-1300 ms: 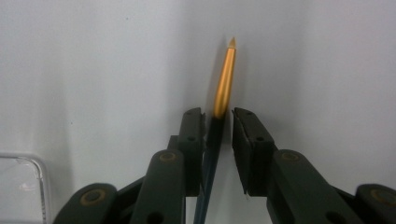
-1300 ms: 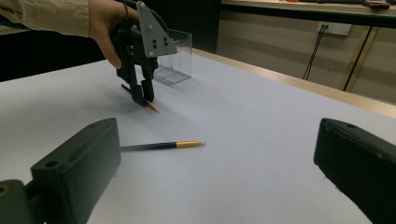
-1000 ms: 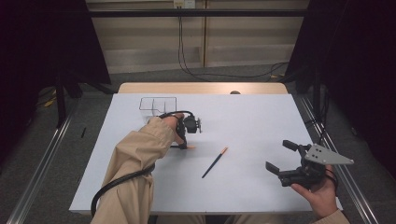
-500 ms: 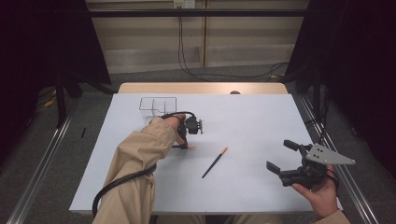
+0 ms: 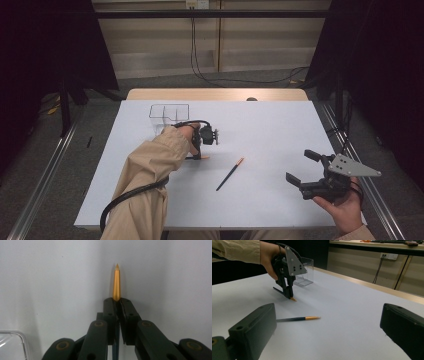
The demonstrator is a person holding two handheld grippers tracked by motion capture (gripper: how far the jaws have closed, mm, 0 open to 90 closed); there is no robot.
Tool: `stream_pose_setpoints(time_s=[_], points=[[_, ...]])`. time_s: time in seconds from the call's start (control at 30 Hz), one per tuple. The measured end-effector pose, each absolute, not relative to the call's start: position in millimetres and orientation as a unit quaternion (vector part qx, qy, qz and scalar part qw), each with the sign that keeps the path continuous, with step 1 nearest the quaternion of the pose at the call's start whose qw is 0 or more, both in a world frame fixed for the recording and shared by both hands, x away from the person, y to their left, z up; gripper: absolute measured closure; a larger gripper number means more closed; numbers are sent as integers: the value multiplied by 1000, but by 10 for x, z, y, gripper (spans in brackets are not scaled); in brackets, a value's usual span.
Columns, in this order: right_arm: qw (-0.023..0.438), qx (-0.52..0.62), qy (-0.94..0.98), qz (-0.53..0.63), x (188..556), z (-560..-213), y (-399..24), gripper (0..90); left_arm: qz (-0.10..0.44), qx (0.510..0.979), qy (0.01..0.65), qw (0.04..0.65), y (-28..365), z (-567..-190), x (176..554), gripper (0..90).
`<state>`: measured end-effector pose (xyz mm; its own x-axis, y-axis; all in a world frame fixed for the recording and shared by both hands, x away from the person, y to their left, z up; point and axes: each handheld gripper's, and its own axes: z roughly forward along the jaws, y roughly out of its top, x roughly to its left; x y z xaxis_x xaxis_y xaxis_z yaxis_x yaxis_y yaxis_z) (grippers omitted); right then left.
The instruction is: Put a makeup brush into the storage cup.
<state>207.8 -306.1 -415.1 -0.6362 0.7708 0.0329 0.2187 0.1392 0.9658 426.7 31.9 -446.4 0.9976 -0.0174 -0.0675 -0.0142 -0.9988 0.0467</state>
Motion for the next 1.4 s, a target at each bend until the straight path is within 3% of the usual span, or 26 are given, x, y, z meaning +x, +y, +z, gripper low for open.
stream_pose_setpoints(time_s=[0.77, 1.4], points=[[252, 349, 706, 562, 2070, -4139, -3084, 2, -29, 999, 9, 29, 335, -4455, 4256, 844], [248, 348, 710, 560, 2073, -4145, -3078, 2, -25, 989, 73, 130, 465, -4272, 4317, 844]])
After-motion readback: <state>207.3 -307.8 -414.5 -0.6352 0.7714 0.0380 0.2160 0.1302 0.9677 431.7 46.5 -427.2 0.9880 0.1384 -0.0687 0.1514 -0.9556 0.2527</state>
